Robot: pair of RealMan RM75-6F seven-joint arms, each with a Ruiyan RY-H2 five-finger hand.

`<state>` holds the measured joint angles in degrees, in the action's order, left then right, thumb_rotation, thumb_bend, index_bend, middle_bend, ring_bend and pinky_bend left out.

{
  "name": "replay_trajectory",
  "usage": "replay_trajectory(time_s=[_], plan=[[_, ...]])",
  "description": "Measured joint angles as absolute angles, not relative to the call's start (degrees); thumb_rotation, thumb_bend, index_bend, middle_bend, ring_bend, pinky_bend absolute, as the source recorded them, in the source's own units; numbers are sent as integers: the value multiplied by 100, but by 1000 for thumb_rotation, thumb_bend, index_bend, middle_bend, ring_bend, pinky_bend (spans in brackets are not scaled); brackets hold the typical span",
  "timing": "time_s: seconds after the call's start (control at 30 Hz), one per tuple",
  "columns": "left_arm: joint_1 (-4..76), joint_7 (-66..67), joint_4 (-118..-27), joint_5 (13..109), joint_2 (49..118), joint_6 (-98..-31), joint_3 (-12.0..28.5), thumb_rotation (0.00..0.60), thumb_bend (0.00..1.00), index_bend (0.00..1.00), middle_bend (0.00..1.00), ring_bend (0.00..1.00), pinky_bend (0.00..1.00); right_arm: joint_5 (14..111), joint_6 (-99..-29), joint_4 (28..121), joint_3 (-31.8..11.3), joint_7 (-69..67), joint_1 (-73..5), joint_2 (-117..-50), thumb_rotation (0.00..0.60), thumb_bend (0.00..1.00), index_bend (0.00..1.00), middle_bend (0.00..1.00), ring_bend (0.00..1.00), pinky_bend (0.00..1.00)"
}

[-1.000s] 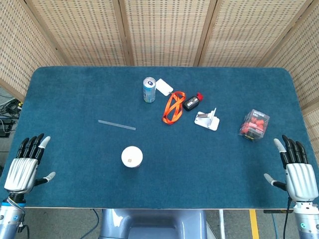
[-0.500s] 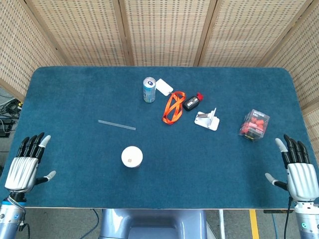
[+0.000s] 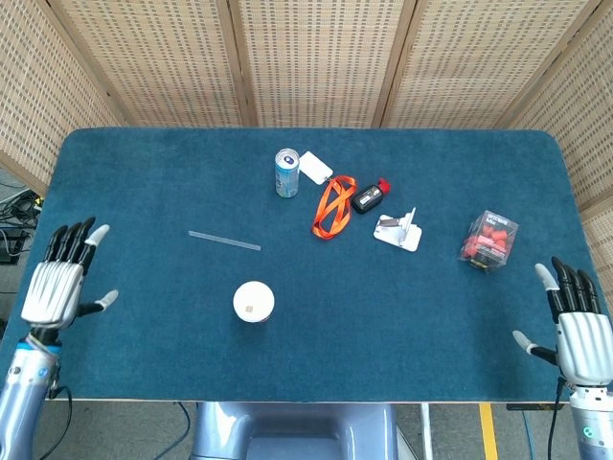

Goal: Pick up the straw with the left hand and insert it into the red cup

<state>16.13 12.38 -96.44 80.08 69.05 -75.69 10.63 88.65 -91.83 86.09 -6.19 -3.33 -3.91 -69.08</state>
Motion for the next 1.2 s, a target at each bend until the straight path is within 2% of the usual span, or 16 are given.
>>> replay_trajectory(time_s=[0.27,0.47,0.57,0.77,1.2], plan=[[2731,1163,-8866,7146,7118,-6155,1631,600,275,297,0,0,0,8670,-9045,8454,-697,-503,-433,-6938,600,44,26,0,0,0],[3571,1264,-8078,6647,7532,-5290,1801,600,295,343,0,0,0,8584,-8994,8370,-745,-605,-453,-6956,600,43,30,0,0,0],[3895,1455,-7838,6459,7778,-5049,1826,600,331,380,0,0,0,8541,-8971,8333,-764,-661,-458,-6959,600,43,33,0,0,0],[4301,1708,-7552,6160,8201,-4738,1813,600,332,377,0,0,0,8484,-8940,8286,-790,-767,-460,-6953,600,44,34,0,0,0],[5135,2457,-6462,5324,9139,-4178,1582,600,339,434,0,0,0,8396,-8866,8206,-822,-948,-467,-6942,600,43,35,0,0,0]])
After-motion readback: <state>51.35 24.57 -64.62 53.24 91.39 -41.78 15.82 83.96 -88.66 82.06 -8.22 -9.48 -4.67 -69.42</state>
